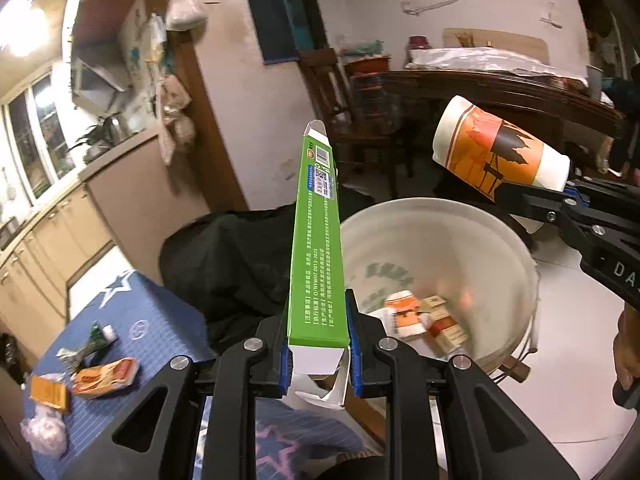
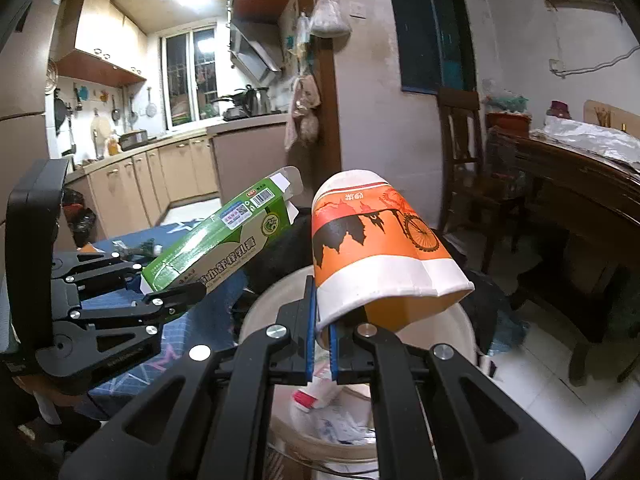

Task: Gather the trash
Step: 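Carry the tube box and cup over the white bucket and open both tools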

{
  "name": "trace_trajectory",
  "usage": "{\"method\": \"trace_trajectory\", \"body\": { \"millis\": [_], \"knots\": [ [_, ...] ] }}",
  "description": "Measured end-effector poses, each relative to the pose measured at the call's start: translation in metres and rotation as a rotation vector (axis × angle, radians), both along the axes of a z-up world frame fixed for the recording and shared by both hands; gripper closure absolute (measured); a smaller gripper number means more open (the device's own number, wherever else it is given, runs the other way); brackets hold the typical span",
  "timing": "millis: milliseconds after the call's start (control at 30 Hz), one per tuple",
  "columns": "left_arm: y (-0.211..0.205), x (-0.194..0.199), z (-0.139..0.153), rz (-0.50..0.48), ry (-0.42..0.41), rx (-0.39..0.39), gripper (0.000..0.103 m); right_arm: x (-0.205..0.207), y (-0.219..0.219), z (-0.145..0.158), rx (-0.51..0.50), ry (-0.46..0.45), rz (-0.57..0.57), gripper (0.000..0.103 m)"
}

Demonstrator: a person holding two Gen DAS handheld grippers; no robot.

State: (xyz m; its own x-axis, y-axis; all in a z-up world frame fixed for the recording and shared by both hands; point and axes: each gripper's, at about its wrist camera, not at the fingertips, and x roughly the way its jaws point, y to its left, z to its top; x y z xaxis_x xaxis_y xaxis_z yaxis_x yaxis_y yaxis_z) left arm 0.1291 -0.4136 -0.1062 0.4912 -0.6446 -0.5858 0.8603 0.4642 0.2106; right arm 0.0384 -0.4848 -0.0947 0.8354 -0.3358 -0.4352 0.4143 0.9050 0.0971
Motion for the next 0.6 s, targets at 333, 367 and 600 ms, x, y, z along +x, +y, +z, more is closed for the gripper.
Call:
{"method": "trace_trajectory", "body": {
  "millis": [333,367,600],
  "knots": [
    [-0.033,0.001,-0.021,-0.099,0.088,0.036,0.08,-0.005,-0.025,-0.014,-0.002,0.071,-0.064,0.099],
    [-0.035,-0.003,-0.023,-0.103,0.085,0.04,0.08,-0.005,-0.027,-0.016,0.003,0.076,-0.062,0.099],
    [-0.049,-0.007,-0.028,-0.125,0.091,0.055,0.08,0.001,-0.033,-0.018,0.023,0.103,-0.057,0.099]
  ]
}}
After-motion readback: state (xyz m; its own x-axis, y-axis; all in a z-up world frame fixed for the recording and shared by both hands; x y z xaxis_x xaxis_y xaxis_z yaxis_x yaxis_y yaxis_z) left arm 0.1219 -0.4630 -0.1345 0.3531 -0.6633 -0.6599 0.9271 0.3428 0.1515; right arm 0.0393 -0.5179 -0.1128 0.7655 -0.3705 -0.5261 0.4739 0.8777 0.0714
